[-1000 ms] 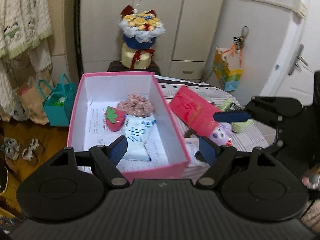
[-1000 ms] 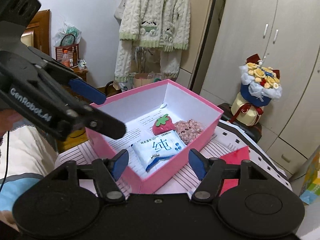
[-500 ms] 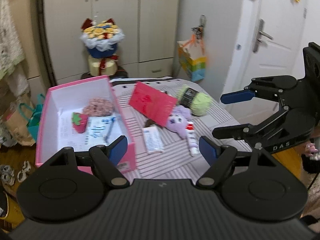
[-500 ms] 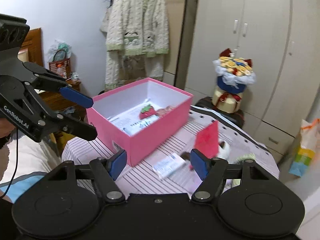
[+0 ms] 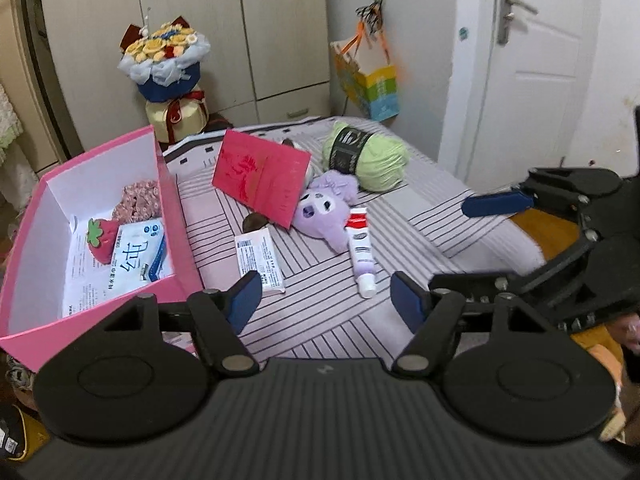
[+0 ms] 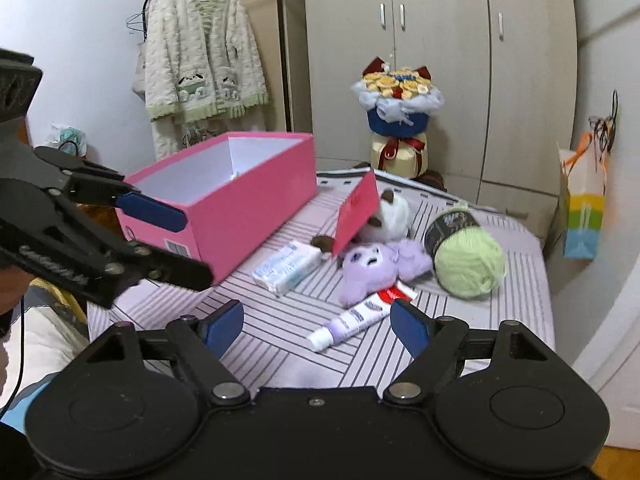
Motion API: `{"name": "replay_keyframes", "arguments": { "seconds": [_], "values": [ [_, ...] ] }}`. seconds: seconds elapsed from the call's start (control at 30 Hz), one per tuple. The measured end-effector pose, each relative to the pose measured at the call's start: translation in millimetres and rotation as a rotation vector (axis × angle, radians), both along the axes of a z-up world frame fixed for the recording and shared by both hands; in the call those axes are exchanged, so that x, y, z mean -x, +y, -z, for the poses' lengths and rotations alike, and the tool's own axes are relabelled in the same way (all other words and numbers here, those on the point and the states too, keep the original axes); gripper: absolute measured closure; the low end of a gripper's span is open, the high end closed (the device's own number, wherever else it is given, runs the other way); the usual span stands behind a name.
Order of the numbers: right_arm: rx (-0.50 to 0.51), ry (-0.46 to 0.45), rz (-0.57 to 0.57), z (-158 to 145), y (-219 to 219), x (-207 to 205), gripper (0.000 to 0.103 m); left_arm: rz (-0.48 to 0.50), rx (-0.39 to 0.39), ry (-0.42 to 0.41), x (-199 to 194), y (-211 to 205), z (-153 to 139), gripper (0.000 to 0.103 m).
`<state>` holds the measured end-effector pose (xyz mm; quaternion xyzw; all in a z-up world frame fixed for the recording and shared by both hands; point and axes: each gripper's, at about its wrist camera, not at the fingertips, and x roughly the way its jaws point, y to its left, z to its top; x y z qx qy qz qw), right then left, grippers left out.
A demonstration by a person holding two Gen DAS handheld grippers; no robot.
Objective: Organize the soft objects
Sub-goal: 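Grasp the white box with left tool while right tool grasps the toothpaste tube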
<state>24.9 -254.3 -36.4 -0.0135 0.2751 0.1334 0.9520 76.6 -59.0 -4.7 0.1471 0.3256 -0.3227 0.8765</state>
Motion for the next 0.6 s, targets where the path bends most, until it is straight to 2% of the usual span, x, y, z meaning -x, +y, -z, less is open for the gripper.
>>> {"name": "replay_keyframes", "arguments": {
  "seconds": [0.2, 0.3, 0.5, 0.6],
  "values": [
    [0.017, 0.017, 0.03, 41, -3, -19, 0.019, -0.086, -0.025, 0.023, -36, -20, 31, 0.038],
    [0.033, 0.022, 0.05, 59, -2, -30, 0.019, -0.094, -0.071, -0.013, -49, -32, 46, 0.039],
    [0.096, 0.005, 0.05, 77, 11, -45, 0.019, -0.115, -0.13, -0.037, -75, -52, 68, 0.043],
    [0.087, 0.007, 0.073, 80, 14, -58, 0.018, -0.149, -0.154, -0.041, -87, -57, 76, 0.044]
  ]
}}
